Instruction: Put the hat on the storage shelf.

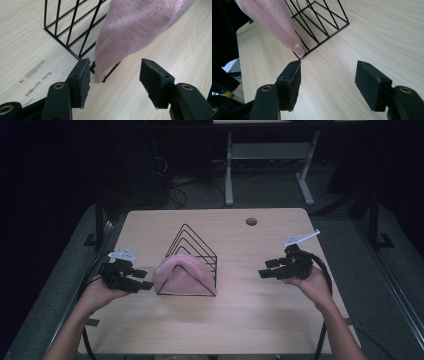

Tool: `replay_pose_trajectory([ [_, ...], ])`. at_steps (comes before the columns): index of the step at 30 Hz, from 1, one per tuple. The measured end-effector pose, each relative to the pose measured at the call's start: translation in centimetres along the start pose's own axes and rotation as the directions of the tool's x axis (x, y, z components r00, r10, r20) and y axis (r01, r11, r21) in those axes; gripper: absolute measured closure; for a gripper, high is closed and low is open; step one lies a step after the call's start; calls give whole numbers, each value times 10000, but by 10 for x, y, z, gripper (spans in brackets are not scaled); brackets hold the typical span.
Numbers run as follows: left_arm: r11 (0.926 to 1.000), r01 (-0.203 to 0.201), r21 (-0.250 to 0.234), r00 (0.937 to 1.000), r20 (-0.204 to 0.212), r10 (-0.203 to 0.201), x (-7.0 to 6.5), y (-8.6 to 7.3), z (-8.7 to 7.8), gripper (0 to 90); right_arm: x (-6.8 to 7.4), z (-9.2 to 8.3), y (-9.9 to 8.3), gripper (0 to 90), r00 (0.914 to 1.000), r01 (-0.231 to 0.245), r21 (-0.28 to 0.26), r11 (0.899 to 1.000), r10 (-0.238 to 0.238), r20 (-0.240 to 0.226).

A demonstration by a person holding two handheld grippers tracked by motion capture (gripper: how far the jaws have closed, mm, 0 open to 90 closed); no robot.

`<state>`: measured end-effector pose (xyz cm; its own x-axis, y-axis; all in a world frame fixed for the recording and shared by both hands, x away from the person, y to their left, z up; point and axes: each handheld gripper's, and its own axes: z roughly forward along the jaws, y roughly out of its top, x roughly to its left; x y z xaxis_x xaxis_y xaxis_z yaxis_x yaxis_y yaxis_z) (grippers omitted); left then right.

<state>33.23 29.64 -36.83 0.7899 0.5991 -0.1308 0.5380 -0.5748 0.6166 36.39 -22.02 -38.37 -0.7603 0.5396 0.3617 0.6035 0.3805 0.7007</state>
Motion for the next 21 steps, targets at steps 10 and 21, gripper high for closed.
replay_pose_trajectory([
  [10, 9997, 203, -130, 9998, -16, -203, -2, -8, 0, 361, -11, -9, -30, 368, 9990, -359, -9, 9994, 359, 248],
  [21, 9994, 280, -187, 9996, -53, -281, -8, -16, 5, 315, -15, -18, -53, 356, 9971, -679, 184, 9975, 672, 364],
])
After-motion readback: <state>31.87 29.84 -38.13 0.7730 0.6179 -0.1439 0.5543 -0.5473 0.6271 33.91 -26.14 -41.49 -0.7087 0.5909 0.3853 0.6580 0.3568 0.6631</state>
